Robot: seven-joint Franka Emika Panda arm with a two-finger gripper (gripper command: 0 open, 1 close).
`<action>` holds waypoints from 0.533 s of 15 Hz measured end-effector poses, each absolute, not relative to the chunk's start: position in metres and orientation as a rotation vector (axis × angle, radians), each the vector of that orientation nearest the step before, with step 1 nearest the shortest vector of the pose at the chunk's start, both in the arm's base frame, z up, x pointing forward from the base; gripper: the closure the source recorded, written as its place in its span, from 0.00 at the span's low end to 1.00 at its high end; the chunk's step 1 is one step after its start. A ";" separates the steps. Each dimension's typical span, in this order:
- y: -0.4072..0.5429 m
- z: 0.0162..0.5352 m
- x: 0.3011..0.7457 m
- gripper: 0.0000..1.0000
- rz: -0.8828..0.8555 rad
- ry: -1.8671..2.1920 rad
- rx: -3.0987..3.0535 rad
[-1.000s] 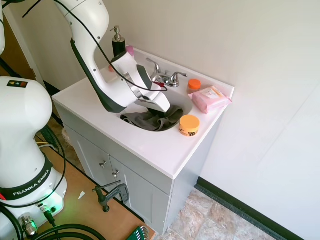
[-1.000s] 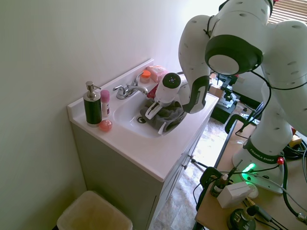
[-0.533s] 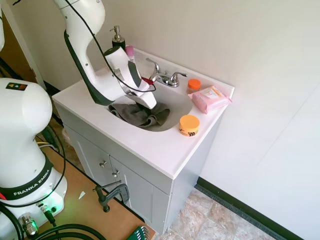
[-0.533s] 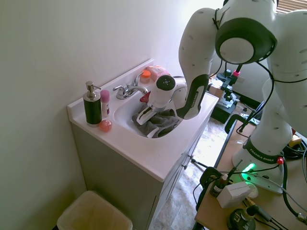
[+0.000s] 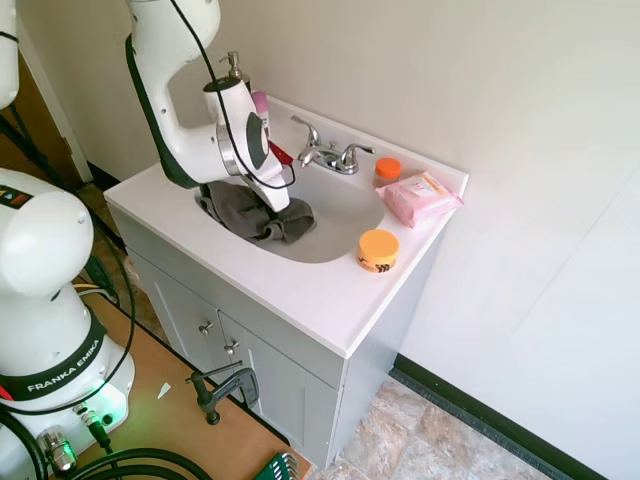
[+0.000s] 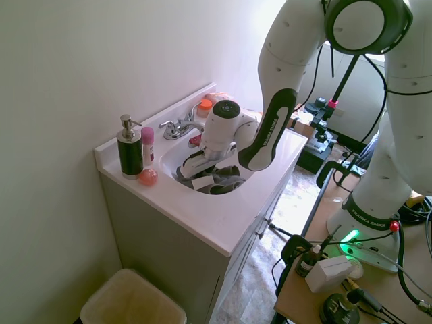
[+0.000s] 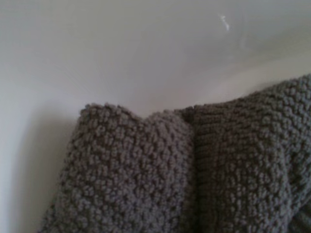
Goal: Clean the sink
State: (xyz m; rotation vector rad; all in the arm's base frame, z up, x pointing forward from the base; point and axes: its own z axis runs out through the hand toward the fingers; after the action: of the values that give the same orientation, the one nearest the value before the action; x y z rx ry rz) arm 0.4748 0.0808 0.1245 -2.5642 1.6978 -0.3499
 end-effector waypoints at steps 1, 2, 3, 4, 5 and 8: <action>0.084 0.126 0.476 1.00 -0.318 1.726 -2.532; 0.085 0.128 0.478 1.00 -0.279 1.749 -2.497; 0.084 0.130 0.481 1.00 -0.243 1.767 -2.466; 0.083 0.131 0.483 1.00 -0.205 1.790 -2.430; 0.083 0.133 0.485 1.00 -0.168 1.807 -2.395; 0.083 0.139 0.491 1.00 -0.077 1.831 -2.298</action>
State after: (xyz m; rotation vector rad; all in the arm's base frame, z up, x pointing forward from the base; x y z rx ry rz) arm 0.4907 0.0826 0.1394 -2.2983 1.8313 -0.0773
